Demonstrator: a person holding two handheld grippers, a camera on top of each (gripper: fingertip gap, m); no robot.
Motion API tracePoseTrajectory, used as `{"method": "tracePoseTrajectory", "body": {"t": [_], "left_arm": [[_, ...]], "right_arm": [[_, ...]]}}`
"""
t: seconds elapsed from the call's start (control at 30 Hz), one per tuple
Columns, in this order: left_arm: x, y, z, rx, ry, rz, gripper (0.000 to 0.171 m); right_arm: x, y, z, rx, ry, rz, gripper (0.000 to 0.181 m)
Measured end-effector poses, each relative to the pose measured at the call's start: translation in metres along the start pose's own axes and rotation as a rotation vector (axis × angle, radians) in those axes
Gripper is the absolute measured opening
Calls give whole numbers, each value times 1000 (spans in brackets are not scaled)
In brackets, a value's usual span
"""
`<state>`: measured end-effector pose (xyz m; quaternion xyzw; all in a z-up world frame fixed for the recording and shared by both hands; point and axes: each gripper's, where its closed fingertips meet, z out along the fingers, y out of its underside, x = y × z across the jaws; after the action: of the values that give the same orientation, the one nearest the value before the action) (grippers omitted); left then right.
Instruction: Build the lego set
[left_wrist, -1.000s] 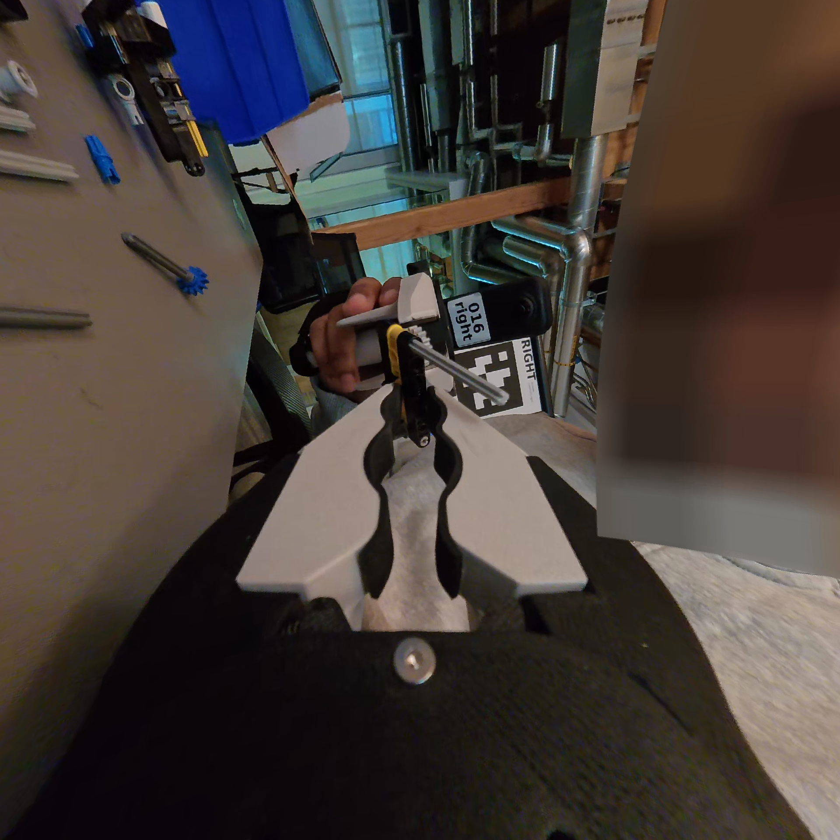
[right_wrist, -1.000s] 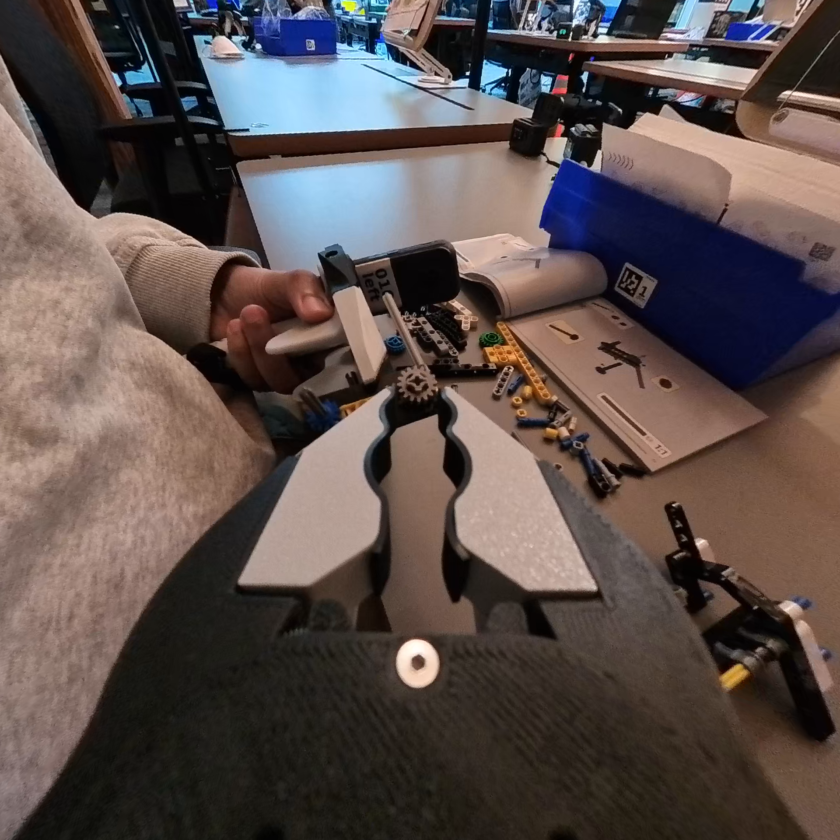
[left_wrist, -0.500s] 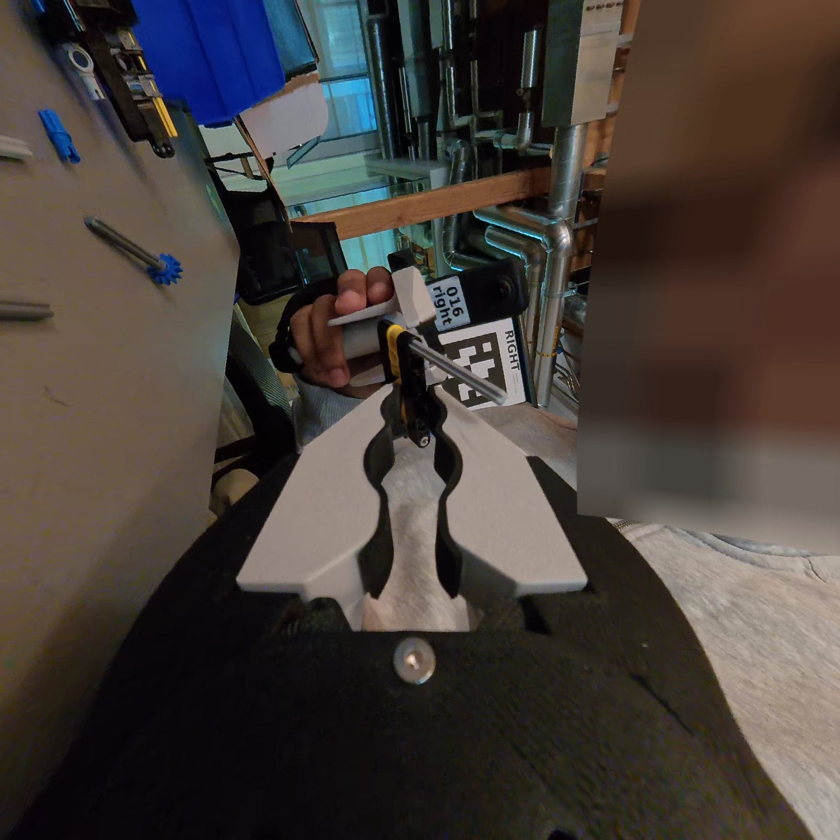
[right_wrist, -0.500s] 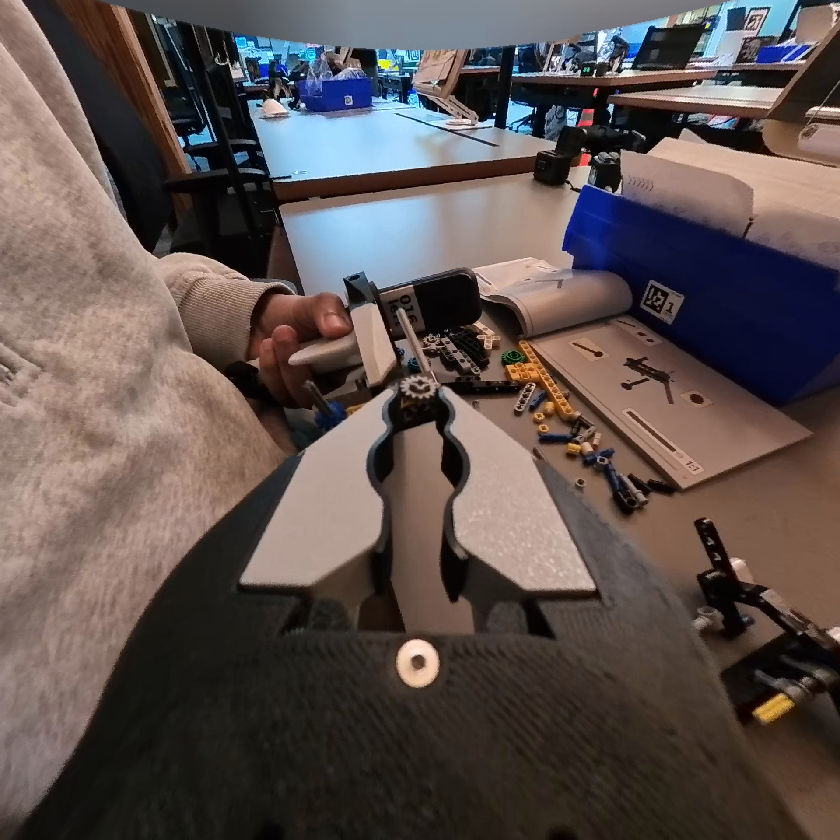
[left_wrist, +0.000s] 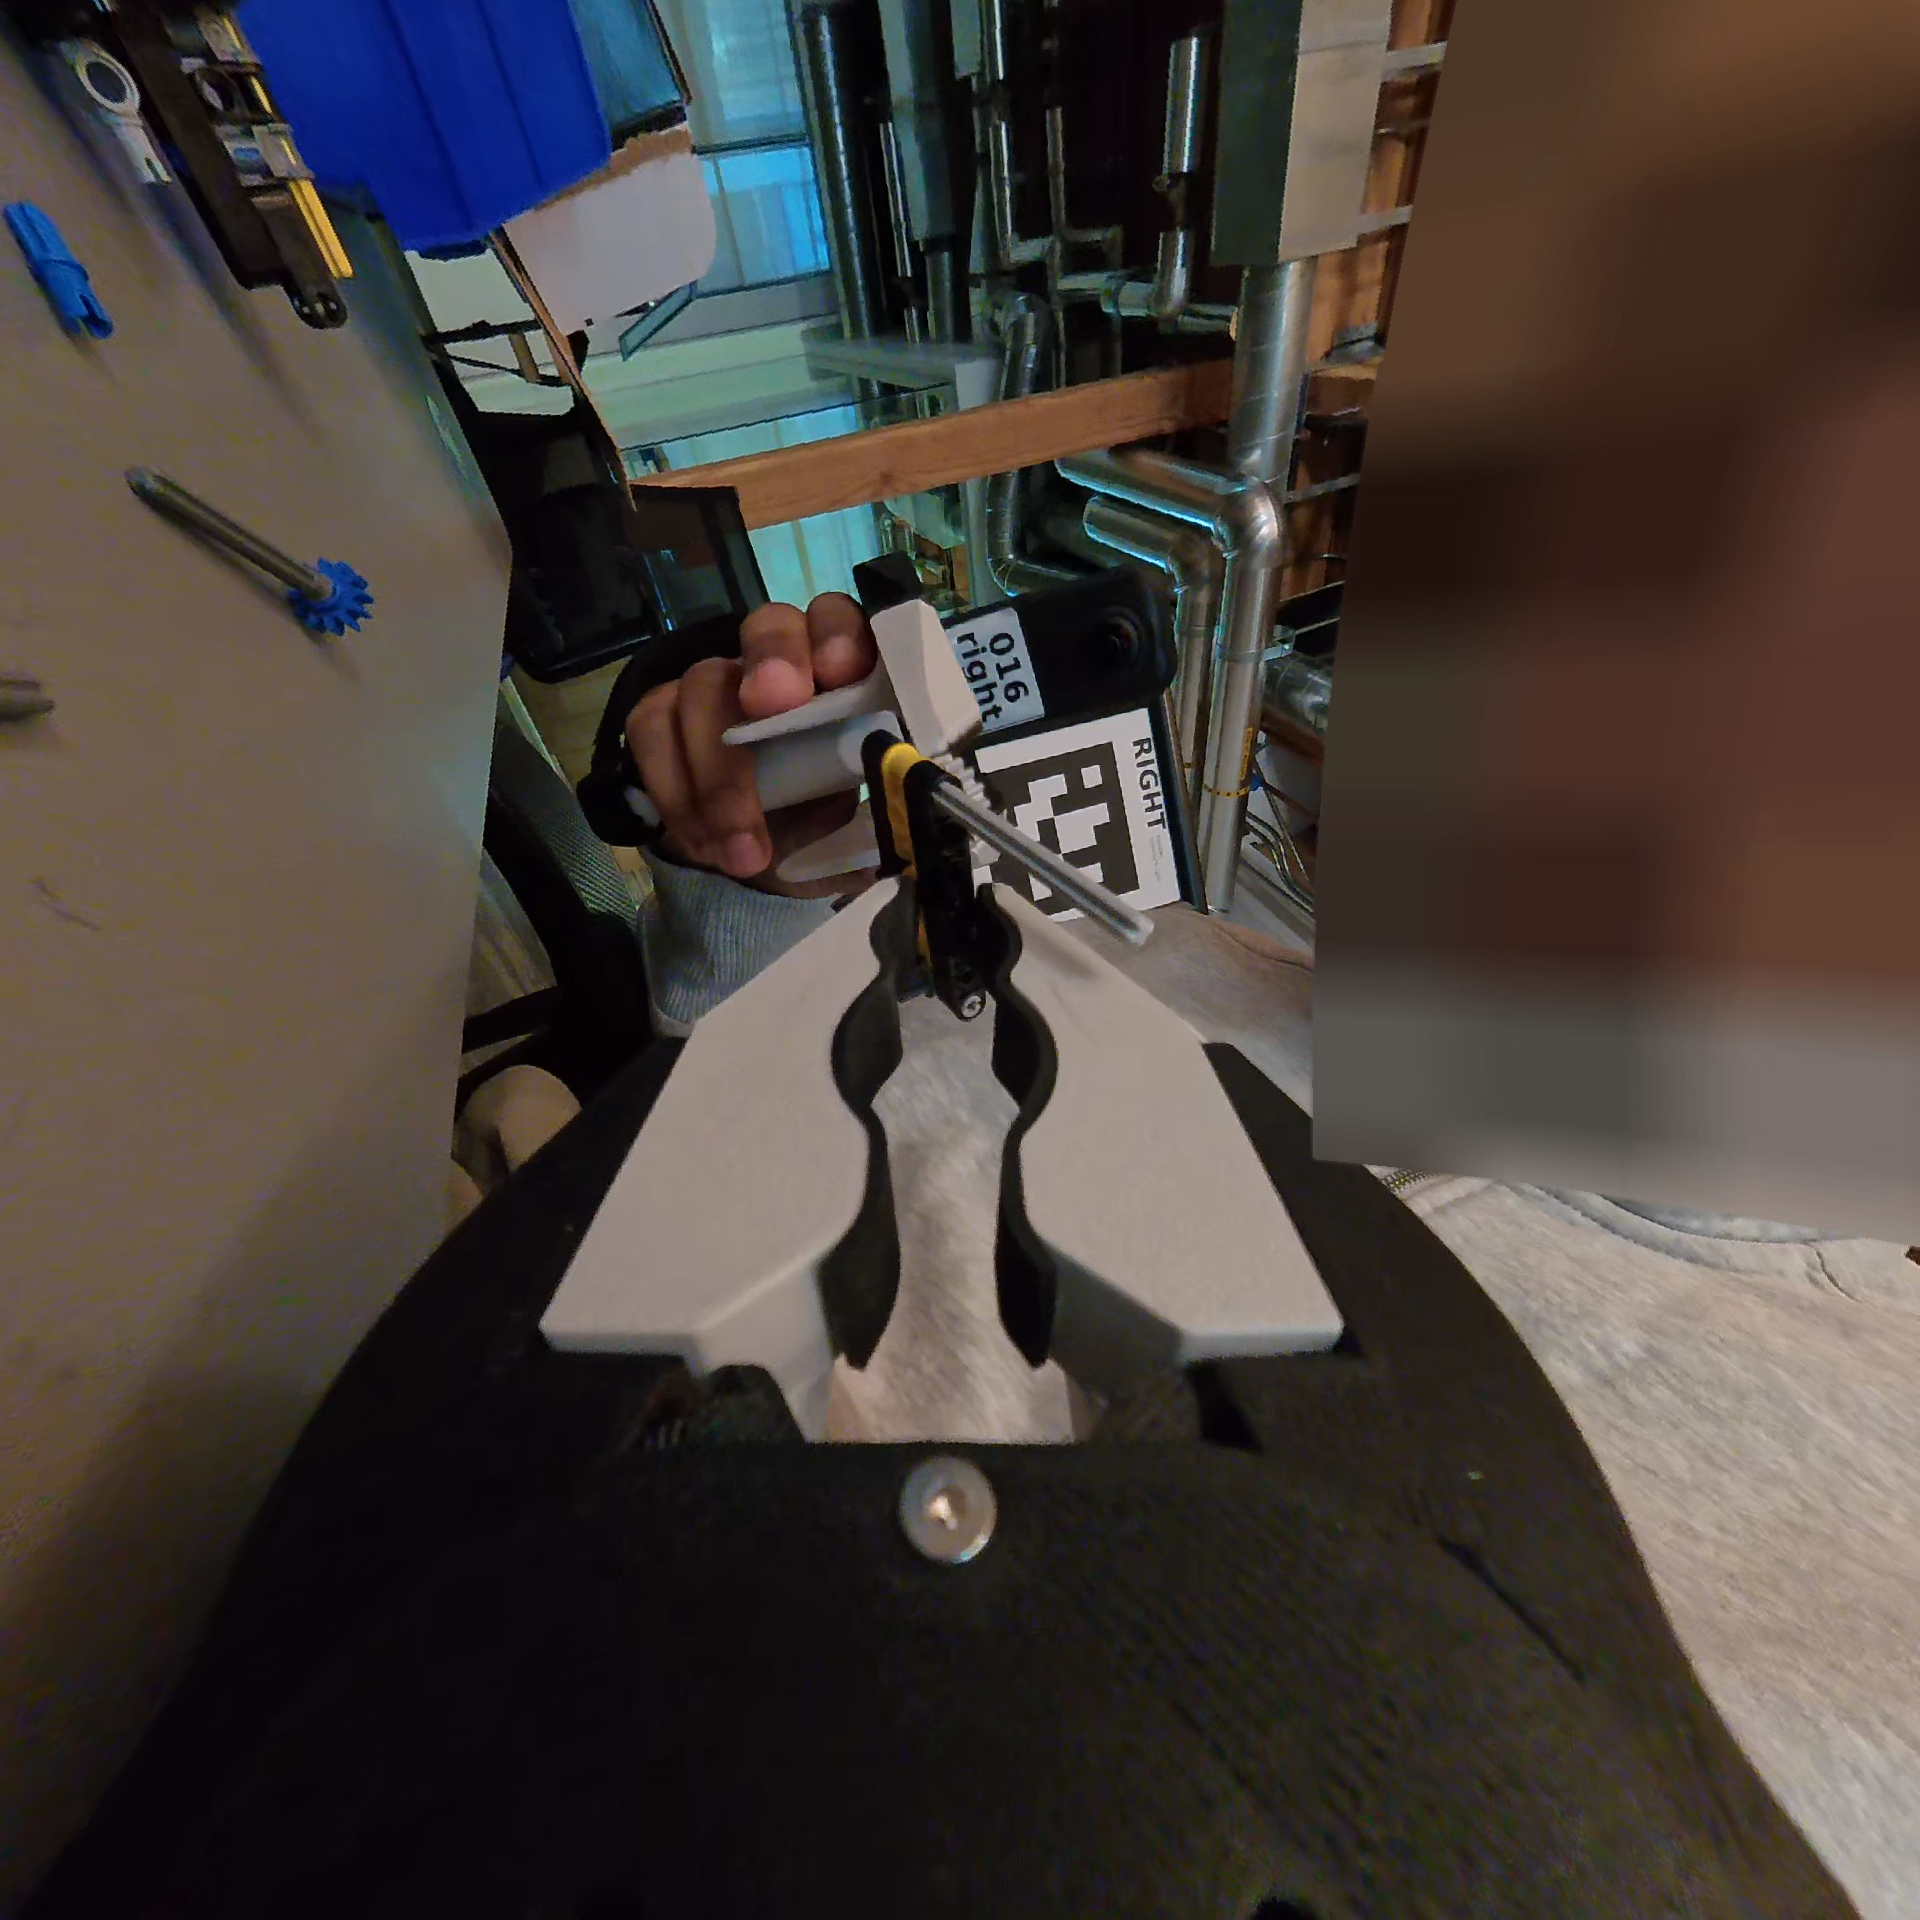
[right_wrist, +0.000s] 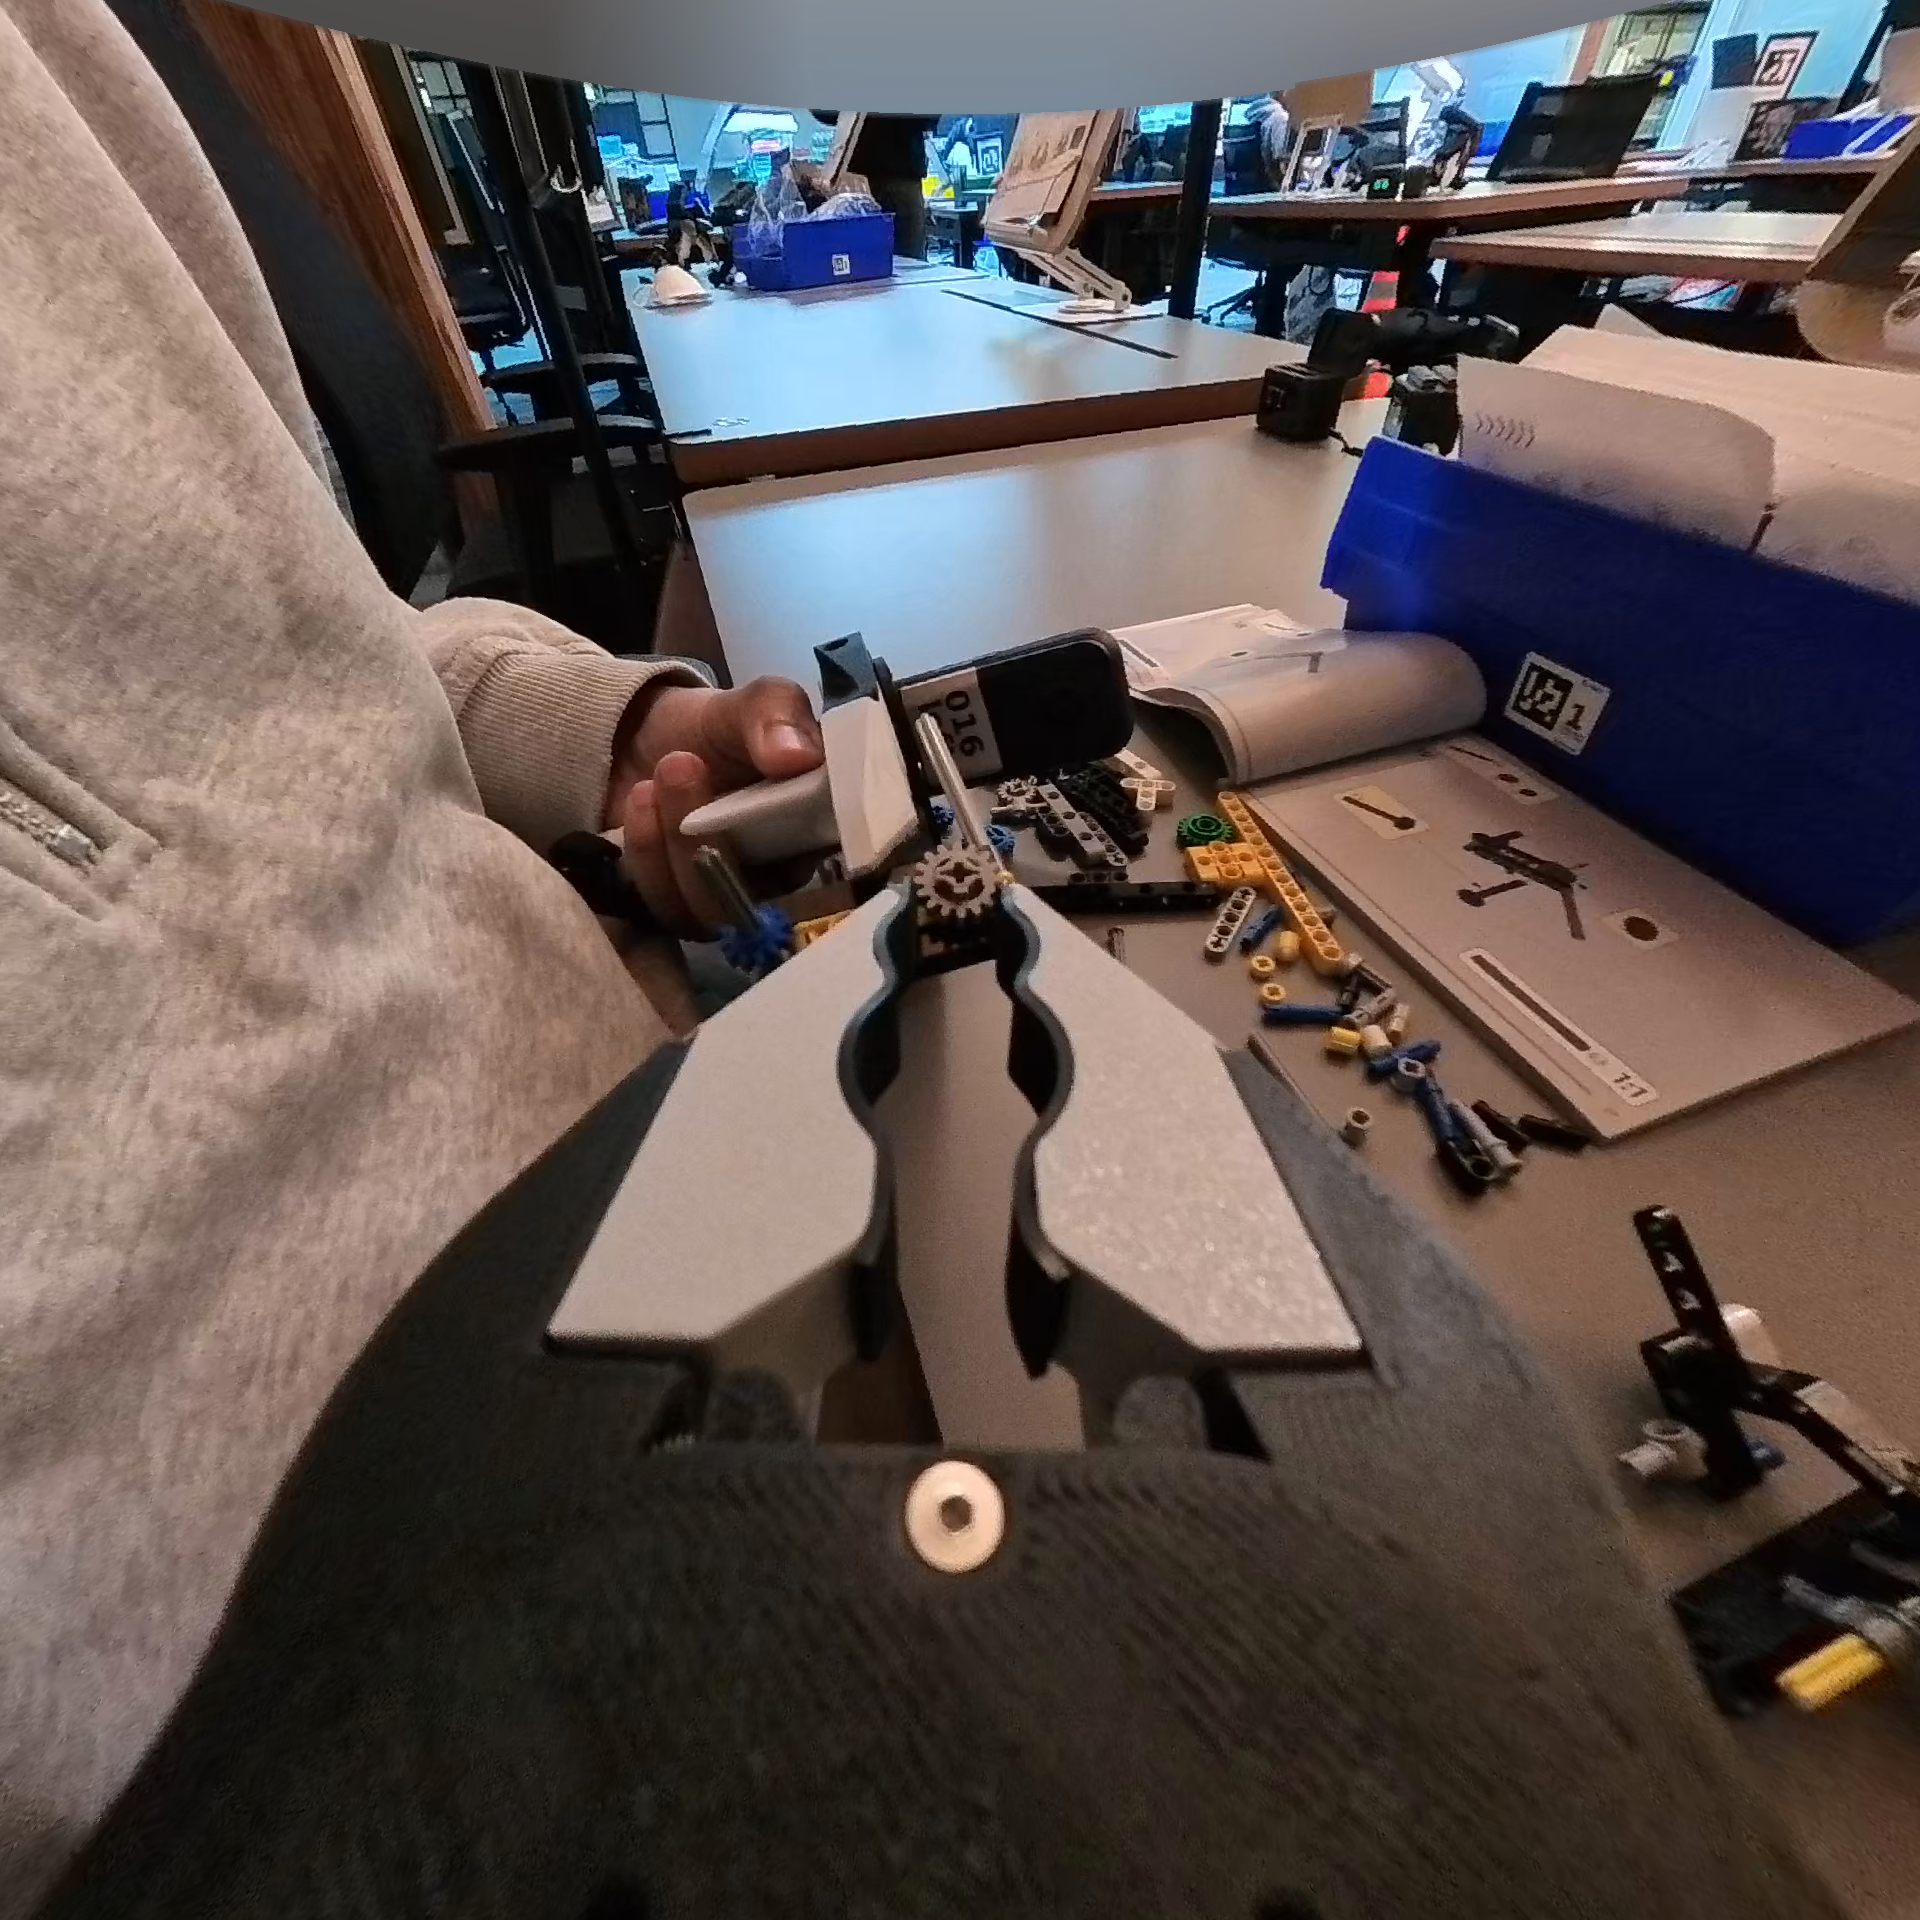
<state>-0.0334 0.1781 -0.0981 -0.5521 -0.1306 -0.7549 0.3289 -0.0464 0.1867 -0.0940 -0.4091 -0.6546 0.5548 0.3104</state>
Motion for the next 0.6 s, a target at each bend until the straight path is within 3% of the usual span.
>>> {"method": "tracePoseTrajectory", "body": {"t": [0.6], "left_arm": [[2, 0, 0, 2, 20, -9, 9]], "right_arm": [[3, -2, -4, 28, 3, 32, 23]]}}
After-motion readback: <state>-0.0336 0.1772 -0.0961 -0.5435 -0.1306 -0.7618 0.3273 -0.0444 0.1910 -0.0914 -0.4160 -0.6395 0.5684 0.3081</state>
